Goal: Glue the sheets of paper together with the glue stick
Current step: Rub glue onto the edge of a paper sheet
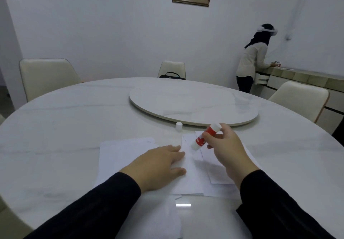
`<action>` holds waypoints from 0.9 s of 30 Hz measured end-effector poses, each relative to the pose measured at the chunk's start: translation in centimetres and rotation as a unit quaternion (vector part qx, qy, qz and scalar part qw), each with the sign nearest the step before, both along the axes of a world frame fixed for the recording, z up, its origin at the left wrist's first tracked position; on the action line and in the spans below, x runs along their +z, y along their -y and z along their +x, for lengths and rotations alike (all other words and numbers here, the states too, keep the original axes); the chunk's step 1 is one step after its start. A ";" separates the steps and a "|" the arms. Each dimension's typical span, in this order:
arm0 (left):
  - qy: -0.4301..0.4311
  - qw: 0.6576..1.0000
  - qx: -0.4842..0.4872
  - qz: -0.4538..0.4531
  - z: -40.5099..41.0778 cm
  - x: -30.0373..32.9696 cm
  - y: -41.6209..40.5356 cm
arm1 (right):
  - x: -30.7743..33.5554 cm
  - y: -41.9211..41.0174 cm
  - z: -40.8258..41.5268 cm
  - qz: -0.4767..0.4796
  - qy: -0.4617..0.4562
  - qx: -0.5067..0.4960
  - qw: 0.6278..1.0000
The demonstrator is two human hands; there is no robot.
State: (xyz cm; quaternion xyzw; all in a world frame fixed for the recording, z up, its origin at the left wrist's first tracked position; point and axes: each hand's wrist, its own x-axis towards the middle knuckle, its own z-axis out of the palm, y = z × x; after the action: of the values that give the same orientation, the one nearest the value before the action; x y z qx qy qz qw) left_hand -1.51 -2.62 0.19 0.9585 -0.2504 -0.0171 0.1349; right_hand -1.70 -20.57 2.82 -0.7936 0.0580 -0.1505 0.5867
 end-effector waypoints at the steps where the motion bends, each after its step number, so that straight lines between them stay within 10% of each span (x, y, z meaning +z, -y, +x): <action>1: -0.020 1.000 -0.006 -0.001 0.1 -0.2 -0.1 | 0.0 -0.5 0.3 -0.029 0.010 0.007 0.999; 12: -0.054 0.998 -0.005 0.013 0.8 -1.1 -0.1 | -0.5 -1.6 1.4 -0.262 0.002 0.066 0.963; 27: -0.068 0.998 -0.008 0.007 0.7 -0.7 -0.1 | 0.6 0.0 -6.1 -0.283 -0.071 0.143 0.946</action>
State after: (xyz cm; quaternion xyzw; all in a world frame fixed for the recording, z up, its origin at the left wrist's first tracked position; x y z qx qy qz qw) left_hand -0.79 -2.48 -0.52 0.9541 -0.2480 -0.0849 0.1448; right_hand -7.75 -20.53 3.44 -0.9354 -0.0595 -0.0189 0.3480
